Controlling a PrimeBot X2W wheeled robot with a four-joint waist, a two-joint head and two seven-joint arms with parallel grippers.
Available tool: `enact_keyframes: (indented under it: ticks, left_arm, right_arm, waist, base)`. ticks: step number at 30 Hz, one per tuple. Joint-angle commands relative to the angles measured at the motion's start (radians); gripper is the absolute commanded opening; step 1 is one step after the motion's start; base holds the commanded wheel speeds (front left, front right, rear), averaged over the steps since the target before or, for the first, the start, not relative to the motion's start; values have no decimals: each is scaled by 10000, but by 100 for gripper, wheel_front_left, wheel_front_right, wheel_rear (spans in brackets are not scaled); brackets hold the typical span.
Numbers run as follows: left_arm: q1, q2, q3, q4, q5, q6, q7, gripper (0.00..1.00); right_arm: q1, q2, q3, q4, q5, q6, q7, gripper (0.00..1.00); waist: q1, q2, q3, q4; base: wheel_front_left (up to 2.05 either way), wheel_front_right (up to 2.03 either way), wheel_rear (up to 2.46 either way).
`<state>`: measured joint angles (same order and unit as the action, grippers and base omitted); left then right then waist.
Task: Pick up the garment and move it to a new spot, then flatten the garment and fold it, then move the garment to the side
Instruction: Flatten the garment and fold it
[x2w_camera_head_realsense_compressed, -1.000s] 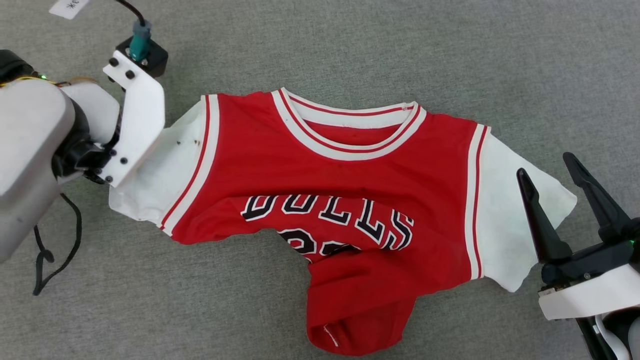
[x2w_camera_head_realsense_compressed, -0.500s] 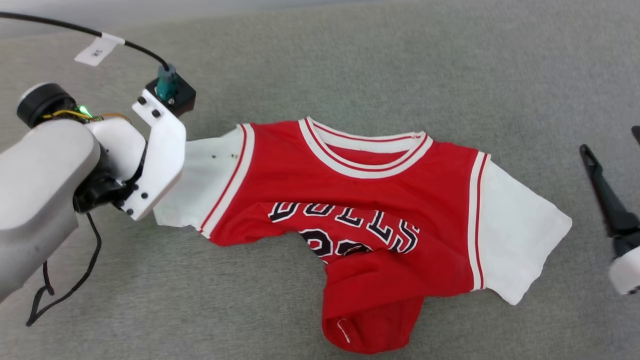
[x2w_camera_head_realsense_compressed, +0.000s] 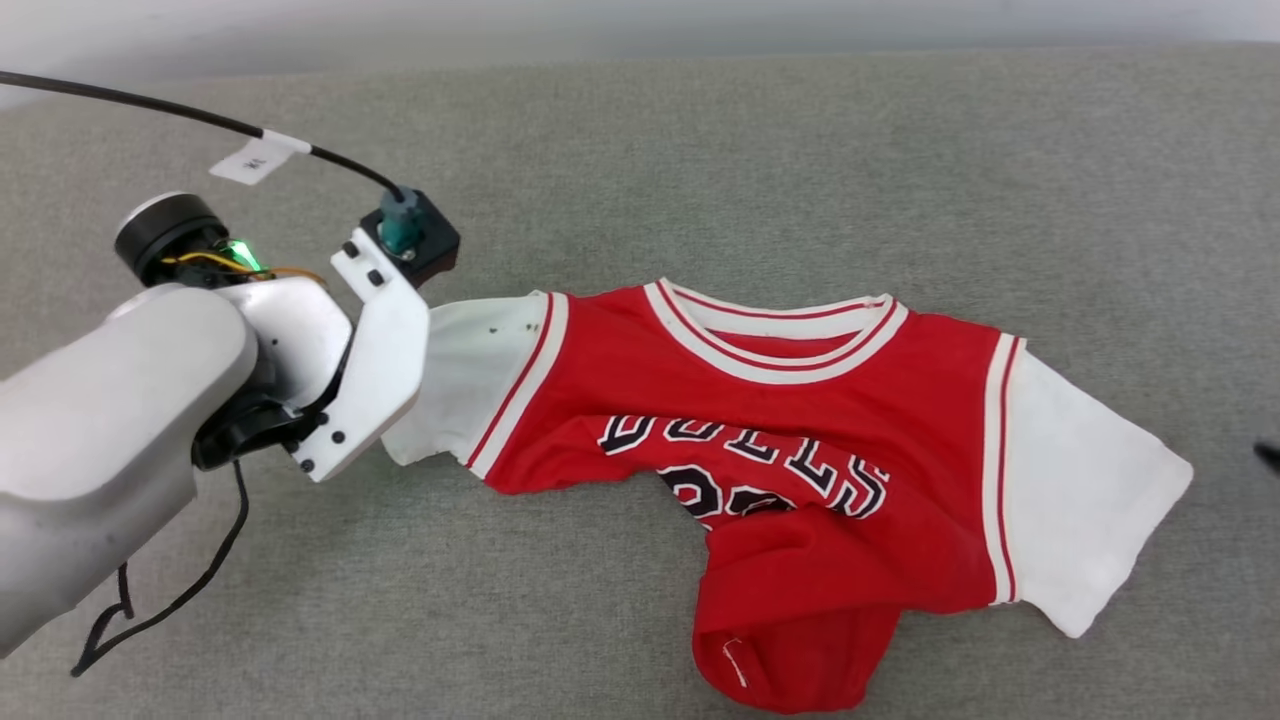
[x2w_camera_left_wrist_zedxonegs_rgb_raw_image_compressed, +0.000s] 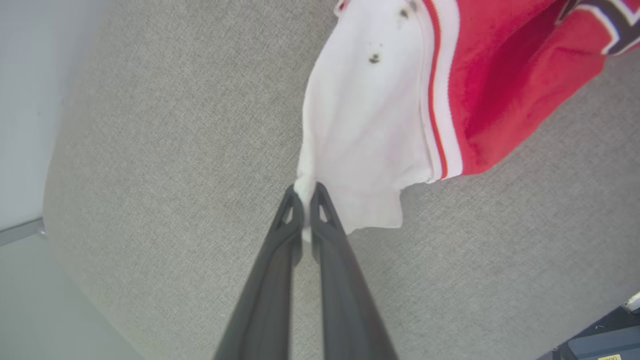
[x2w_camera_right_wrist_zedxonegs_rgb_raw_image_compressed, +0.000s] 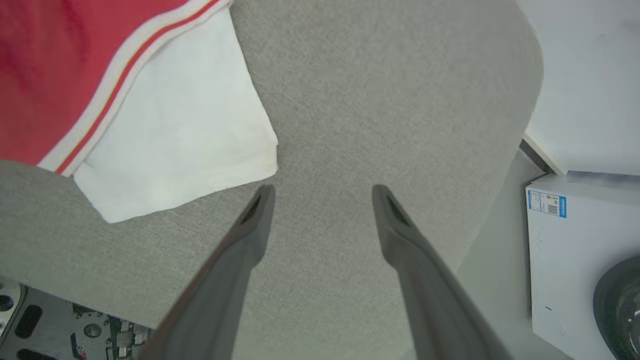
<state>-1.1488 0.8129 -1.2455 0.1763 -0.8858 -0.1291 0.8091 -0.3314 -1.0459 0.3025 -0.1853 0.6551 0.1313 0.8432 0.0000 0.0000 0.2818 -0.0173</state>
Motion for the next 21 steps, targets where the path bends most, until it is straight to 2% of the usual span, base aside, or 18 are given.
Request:
enact_keyframes:
  ticks: [1,4,8,16,21]
  left_arm:
    - [-151,-71,-20,-32,101,4,-90,0]
    - [-334,-192,-68,-99,142,2,-170,0]
    - [-555,-224,-120,-183,205,3,-280,0]
    - [-879,-250,-195,-197,179,3,-487,0]
    - [-900,-188,-249,-70,167,2,-648,0]
  right_arm:
    - [-486,-244,630,139,289,-11,615,100]
    - [-1062,-285,1382,546,771,-11,1423,100]
    - [-1723,144,1954,1464,1041,-11,1878,100]
    - [-1975,934,2808,3008,1196,-11,1411,100]
    - [-1803,1318,3659,3398,1477,-10,935,100]
  waist:
    - [0,0,182,163]
    - [0,0,407,313]
    - [0,0,747,474]
    - [0,0,1353,706]
    - [0,0,1536,713]
  base:
    - [0,0,0]
    - [0,0,0]
    - [0,0,0]
    - [0,0,0]
    - [0,0,0]
